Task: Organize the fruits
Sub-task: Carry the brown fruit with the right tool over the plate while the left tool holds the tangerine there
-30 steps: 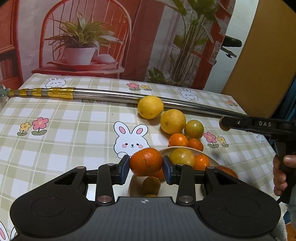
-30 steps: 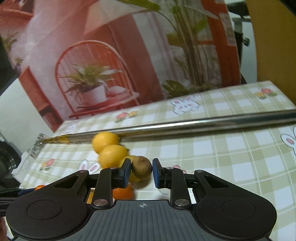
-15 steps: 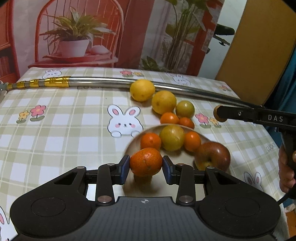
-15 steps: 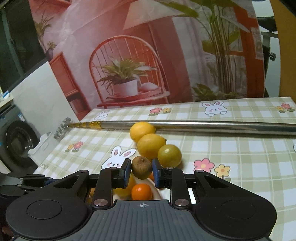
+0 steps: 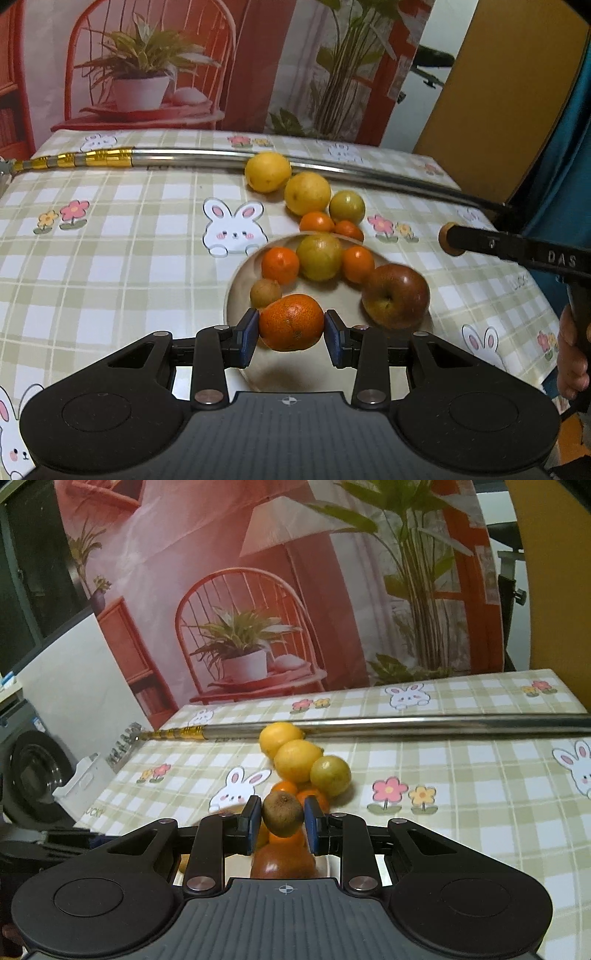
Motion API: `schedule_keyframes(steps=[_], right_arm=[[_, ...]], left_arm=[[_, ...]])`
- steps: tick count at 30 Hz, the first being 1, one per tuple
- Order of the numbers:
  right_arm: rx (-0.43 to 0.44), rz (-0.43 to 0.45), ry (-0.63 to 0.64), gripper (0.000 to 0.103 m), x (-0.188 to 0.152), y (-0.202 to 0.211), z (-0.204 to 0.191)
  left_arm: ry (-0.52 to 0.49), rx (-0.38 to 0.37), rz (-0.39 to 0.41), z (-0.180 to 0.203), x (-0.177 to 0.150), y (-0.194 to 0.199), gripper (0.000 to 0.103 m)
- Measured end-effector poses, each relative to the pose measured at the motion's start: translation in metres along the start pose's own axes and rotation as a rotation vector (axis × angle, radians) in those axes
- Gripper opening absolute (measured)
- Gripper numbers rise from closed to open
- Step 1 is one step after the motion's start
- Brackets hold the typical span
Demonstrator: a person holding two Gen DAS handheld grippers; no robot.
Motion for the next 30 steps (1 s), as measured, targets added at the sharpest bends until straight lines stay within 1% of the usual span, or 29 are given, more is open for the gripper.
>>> schedule_keyframes(steps=[5,9,12,16,23,30], right_arm=[[-0.012,-0.058,0.016,0.023,-0.023,-0.003,-0.009],[0.006,-0.113,-0.016,0.023,-0.039,-0.008,-0.008],[0.022,-0.134,-0.032,0.023,-0.047,-0.008,-0.009],[0.032,-0.169,-0.037,0.023,-0.051,-0.012,-0.011],[0.023,-0.247,-0.055,0.023,-0.065,-0.03,-0.006],[-0.013,-0.291,0.014,0.023,-0.067,-0.046,-0.014]], left_arm=[[-0.049,0.006,-0.032,0.006,-0.007,-0.013,0.04],[-0.09,0.028,-0.049,0.01,-0.011,-0.023,0.04],[-0.12,0.042,-0.055,0.012,-0.014,-0.027,0.04],[-0.132,0.057,-0.07,0.012,-0.017,-0.033,0.04],[-0.155,0.077,-0.044,0.014,-0.016,-0.036,0.04],[-0.148,0.106,-0.018,0.013,-0.013,-0.036,0.041]])
Point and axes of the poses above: each gripper's, at about its wrist camera, not at the fingertips, and y roughly against the way its jaws point, z to its right, x to its top, the point moved 1 cm from there along -y, roughly the way its jaws point, and after that the axes turned 12 degrees about x, right-handed, at the moved point
